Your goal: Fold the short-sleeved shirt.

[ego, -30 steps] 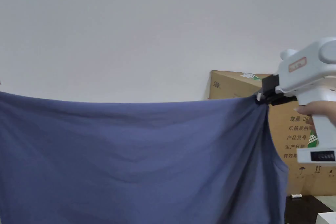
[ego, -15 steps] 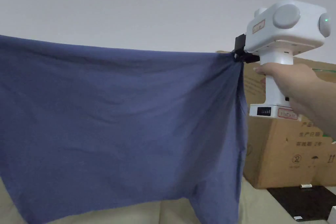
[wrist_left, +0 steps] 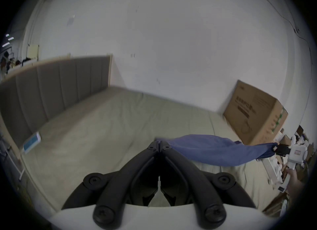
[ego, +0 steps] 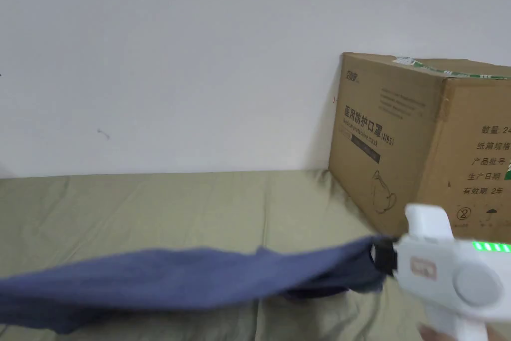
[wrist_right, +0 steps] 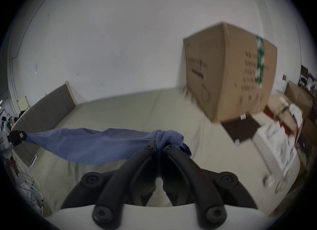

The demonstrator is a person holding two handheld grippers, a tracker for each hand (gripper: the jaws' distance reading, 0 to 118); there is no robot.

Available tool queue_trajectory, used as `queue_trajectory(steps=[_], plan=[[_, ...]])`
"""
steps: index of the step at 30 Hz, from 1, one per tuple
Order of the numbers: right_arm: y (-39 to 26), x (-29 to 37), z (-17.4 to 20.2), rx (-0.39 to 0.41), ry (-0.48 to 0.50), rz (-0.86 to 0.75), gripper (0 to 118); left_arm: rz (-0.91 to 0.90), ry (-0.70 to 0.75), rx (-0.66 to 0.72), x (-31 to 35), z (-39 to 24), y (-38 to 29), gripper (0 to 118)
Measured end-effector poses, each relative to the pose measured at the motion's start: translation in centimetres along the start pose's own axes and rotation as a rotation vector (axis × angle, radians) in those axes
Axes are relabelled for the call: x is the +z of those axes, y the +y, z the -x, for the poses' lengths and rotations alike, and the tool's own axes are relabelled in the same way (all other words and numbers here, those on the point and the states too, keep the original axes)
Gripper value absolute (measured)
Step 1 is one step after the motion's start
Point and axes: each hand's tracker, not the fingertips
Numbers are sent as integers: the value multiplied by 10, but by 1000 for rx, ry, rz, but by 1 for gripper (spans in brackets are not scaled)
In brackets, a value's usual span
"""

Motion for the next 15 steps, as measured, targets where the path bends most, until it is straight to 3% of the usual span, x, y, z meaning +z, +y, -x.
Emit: queue_trajectory(steps=[2,9,12,15], plan=[[-39,25,-14,-76,28,30,4,-7,-1,13,28,11,-29,0],[-112,137,-11,-62,21,94,4,-95,-2,-29,124,6,-57,0],[-118,156,-13,-70,16,109,4,-73,-20,-82,130,-3,-51,0],[-129,142,-17,-58,-4,204,4,66,8,-171,98,-5,-58,0]])
